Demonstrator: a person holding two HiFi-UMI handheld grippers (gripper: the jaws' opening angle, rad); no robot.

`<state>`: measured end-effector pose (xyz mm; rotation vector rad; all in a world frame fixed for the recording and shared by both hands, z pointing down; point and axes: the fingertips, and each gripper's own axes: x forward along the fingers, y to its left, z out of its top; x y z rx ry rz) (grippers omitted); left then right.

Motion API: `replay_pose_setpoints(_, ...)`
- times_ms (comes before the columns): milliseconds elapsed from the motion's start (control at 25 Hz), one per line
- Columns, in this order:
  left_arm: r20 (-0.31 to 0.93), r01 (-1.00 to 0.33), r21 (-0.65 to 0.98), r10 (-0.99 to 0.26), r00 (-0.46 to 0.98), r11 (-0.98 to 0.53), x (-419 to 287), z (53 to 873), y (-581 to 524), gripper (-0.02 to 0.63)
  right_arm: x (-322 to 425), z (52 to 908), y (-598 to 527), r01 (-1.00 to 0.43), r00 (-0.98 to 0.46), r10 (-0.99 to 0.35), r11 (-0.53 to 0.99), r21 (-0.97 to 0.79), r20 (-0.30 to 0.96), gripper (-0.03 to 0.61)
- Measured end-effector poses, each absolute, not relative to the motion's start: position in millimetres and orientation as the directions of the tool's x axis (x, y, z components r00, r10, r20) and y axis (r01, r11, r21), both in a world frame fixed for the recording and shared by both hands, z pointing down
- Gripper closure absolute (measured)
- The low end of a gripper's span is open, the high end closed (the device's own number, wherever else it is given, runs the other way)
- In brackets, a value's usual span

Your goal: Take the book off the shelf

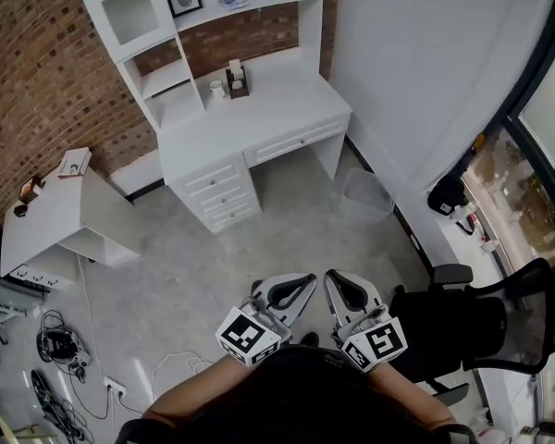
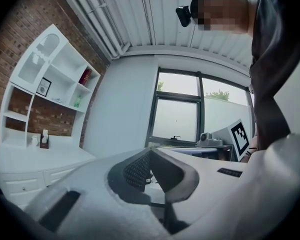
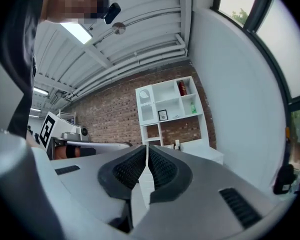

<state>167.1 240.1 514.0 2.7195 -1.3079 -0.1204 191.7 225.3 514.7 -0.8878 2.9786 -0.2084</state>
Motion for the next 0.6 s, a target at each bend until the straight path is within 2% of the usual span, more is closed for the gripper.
replay_pose_setpoints(280,-0.065,-0.679,0.145,-0.692,0.719,-0.72,153,510,152,0.606,180,513,145,-0.647,-0.762,-0.647,0.757,-0.097,0.034,0.555)
replay_pose_setpoints(600,-0.084,-0.619,0.137,-0.631,0.771,-0.774,74,499,60,0.606,85,496,49,-0.662,-0.744,-0.668,0.739,-0.129,-0.01,0.555)
